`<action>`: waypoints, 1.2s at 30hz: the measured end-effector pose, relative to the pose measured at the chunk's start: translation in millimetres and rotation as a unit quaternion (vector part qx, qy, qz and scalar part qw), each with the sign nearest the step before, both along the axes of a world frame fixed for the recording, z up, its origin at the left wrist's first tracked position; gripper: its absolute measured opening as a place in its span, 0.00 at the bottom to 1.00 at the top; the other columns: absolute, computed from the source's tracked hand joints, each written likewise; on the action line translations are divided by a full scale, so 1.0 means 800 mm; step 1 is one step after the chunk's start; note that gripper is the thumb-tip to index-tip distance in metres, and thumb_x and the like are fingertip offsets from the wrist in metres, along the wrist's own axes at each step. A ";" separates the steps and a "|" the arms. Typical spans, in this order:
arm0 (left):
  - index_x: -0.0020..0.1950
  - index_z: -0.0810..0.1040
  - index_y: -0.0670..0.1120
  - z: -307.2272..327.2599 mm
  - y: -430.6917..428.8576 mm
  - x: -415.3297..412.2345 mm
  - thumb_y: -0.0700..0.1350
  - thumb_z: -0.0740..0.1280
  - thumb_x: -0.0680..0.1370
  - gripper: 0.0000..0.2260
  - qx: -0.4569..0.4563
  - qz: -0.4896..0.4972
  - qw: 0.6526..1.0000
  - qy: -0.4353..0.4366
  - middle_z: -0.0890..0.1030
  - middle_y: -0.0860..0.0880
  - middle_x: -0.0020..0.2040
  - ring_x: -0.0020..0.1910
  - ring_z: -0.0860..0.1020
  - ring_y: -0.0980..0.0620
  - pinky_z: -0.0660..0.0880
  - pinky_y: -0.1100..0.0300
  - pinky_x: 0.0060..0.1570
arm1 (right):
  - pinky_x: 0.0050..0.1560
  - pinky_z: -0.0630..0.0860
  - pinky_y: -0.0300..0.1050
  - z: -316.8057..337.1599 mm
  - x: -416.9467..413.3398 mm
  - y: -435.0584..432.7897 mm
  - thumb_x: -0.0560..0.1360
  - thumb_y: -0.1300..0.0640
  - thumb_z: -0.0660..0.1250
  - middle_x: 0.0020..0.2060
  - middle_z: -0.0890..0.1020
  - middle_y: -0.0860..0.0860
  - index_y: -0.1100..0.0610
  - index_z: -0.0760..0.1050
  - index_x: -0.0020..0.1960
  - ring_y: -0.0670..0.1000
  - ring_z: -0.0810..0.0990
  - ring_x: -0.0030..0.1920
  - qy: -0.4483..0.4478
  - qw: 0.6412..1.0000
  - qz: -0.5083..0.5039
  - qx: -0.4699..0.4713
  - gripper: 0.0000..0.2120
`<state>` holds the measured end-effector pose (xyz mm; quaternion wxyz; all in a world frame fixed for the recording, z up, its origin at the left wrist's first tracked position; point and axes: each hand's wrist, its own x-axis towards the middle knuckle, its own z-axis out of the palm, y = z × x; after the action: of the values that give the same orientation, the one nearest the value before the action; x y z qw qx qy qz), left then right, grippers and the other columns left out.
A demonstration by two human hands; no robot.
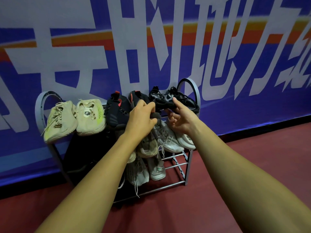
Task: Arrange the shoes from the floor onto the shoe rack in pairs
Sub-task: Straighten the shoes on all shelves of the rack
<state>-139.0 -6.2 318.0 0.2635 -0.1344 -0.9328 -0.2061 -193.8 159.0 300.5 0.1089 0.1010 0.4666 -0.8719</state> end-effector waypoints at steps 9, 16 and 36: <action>0.51 0.77 0.47 -0.003 -0.002 0.007 0.43 0.71 0.73 0.08 0.031 -0.003 0.999 -0.029 0.72 0.50 0.52 0.45 0.74 0.50 0.69 0.56 0.45 | 0.30 0.68 0.37 0.012 0.039 0.010 0.80 0.42 0.64 0.42 0.83 0.53 0.59 0.79 0.53 0.46 0.74 0.32 0.068 0.972 -0.006 0.225 0.19; 0.50 0.80 0.49 0.002 -0.031 0.041 0.45 0.70 0.73 0.06 0.027 -0.034 0.999 -0.028 0.77 0.52 0.49 0.45 0.79 0.52 0.77 0.52 0.49 | 0.31 0.62 0.38 -0.005 0.074 -0.028 0.77 0.61 0.63 0.36 0.81 0.53 0.57 0.76 0.45 0.46 0.71 0.29 0.073 0.947 0.040 0.310 0.04; 0.49 0.80 0.54 -0.058 -0.261 0.119 0.52 0.69 0.72 0.07 -0.091 0.165 0.954 -0.234 0.83 0.56 0.44 0.45 0.81 0.51 0.80 0.49 0.48 | 0.43 0.70 0.45 -0.050 0.093 -0.219 0.74 0.51 0.67 0.41 0.80 0.55 0.57 0.78 0.44 0.58 0.79 0.47 0.285 0.688 0.212 0.633 0.09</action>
<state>-43.5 -214.7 271.6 0.0549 0.0501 -0.9923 -0.0991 -119.3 -16.3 260.8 0.0627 -0.2091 0.9251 -0.3105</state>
